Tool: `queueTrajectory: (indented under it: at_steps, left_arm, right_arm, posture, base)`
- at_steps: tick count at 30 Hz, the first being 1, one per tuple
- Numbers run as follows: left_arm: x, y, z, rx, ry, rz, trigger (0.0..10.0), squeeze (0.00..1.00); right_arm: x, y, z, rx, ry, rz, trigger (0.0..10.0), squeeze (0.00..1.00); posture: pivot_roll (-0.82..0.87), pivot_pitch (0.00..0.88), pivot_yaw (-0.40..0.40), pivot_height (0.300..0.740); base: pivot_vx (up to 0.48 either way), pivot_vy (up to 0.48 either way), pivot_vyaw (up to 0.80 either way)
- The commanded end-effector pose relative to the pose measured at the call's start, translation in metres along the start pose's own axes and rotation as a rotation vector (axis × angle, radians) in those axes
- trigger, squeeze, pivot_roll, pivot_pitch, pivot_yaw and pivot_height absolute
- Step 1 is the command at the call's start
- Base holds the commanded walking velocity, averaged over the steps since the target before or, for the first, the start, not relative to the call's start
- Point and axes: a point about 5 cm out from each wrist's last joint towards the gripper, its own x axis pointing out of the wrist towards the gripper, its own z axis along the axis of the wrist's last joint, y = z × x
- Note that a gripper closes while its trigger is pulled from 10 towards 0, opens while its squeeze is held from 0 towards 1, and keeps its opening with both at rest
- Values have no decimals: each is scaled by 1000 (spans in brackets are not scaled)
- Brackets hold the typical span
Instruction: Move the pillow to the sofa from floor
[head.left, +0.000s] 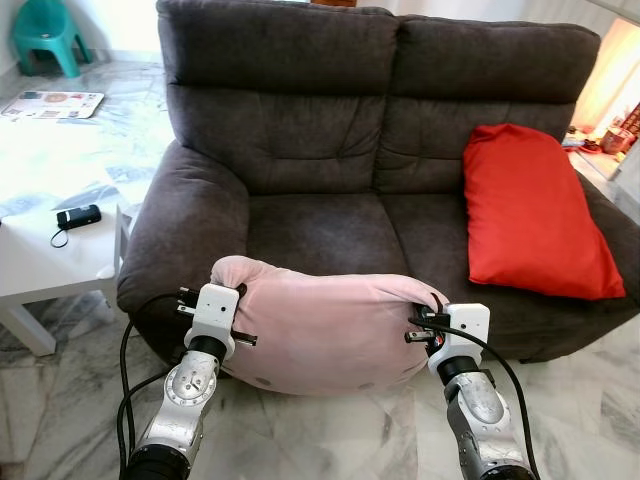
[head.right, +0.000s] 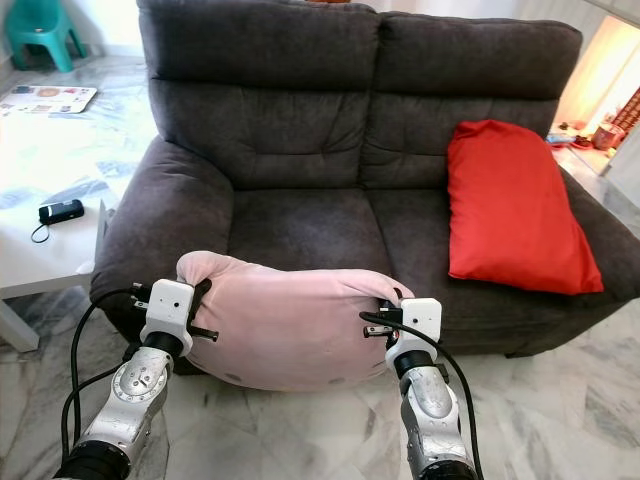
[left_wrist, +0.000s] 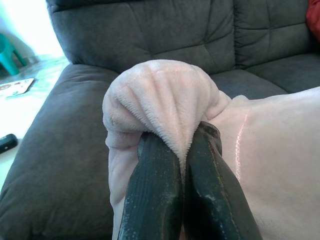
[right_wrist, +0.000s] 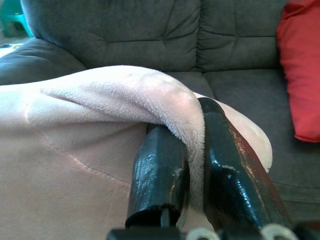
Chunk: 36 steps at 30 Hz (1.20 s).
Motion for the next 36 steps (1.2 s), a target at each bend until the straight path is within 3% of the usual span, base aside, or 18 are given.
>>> queueTrajectory:
  at_steps: [1,16,36]
  left_arm:
    - [0,24,2,-22,-5,118,10000,0]
    - [-2,26,2,-60,-6,143,10000,0]
    - [-1,28,2,-58,1,146,10000,0]
  right_arm:
    - [0,-24,15,12,-76,-114,10000,0]
    - [2,-23,15,16,-74,-108,10000,0]
    - [2,-21,15,18,-70,-105,10000,0]
  posture:
    - [78,0,-100,740]
    - [82,0,-103,740]
    - [93,0,-98,740]
  base:
    - [0,0,0]
    - [0,0,0]
    - [0,337,0]
